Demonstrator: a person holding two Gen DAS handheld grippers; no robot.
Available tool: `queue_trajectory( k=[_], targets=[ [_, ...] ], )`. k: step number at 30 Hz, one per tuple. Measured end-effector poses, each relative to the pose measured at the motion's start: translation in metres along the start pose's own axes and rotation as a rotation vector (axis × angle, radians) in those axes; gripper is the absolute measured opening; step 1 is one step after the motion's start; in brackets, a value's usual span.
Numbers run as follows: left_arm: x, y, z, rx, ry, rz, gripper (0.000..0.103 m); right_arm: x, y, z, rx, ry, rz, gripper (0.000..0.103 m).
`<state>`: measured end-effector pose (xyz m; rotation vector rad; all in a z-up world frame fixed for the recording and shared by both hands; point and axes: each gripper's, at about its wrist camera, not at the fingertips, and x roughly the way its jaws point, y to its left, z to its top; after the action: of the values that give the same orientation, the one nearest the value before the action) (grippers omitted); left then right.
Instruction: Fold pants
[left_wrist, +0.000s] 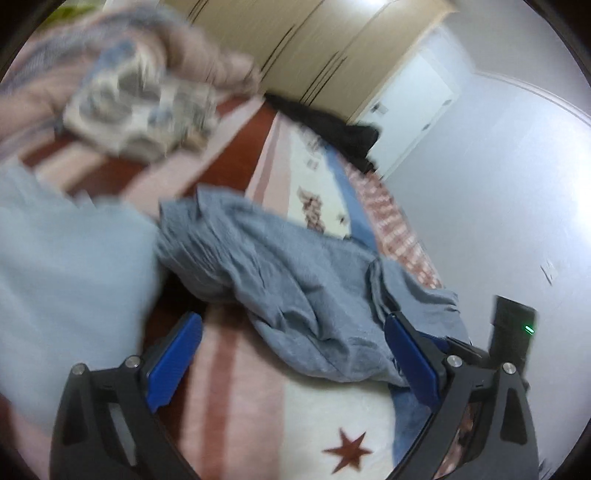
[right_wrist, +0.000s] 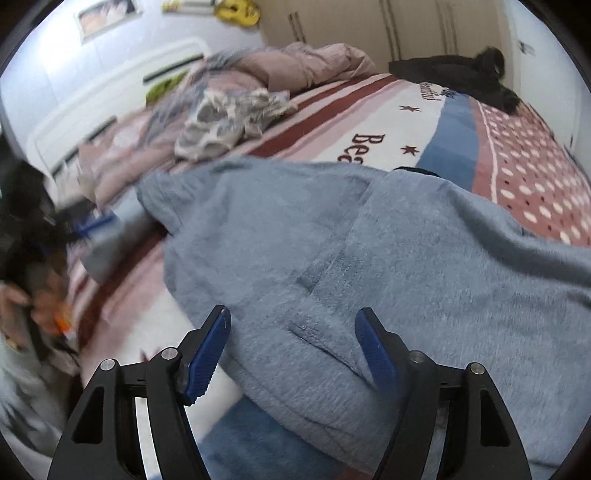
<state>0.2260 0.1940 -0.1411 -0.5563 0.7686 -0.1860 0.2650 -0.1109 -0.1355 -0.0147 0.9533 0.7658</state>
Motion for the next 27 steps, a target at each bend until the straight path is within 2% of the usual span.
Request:
queue_trajectory(
  k=[4, 7, 9, 12, 13, 15, 16, 18, 21, 27],
  targets=[
    [0.036, -0.006, 0.000, -0.059, 0.020, 0.071, 0.098, -0.018, -0.004, -0.004, 0.022, -0.034, 0.030, 0.067],
    [0.060, 0.002, 0.001, -0.159, 0.040, 0.125, 0.098, -0.031, -0.006, -0.009, 0.026, -0.060, 0.047, 0.067],
    [0.068, 0.008, 0.002, -0.205, 0.012, 0.165, 0.098, -0.039, -0.007, -0.012, 0.032, -0.075, 0.063, 0.067],
    [0.074, 0.007, 0.006, -0.210, -0.050, 0.226, 0.096, -0.047, -0.008, -0.017, 0.034, -0.092, 0.084, 0.067],
    [0.076, 0.004, 0.008, -0.200, -0.065, 0.252, 0.092, -0.048, -0.009, -0.018, 0.035, -0.097, 0.089, 0.067],
    [0.078, 0.002, 0.013, -0.194, -0.085, 0.306, 0.059, -0.051, -0.011, -0.020, 0.045, -0.104, 0.099, 0.067],
    [0.078, 0.005, 0.016, -0.210, -0.100, 0.324, 0.052, -0.052, -0.013, -0.021, 0.049, -0.106, 0.103, 0.067],
    [0.075, 0.013, 0.021, -0.254, -0.120, 0.327, 0.028, -0.054, -0.016, -0.023, 0.060, -0.115, 0.105, 0.067],
    [0.070, 0.012, 0.024, -0.238, -0.141, 0.320, 0.016, -0.059, -0.022, -0.027, 0.071, -0.125, 0.096, 0.067],
    [0.054, -0.020, 0.030, -0.100, -0.202, 0.307, 0.012, -0.064, -0.043, -0.034, 0.131, -0.138, 0.080, 0.067]
  ],
)
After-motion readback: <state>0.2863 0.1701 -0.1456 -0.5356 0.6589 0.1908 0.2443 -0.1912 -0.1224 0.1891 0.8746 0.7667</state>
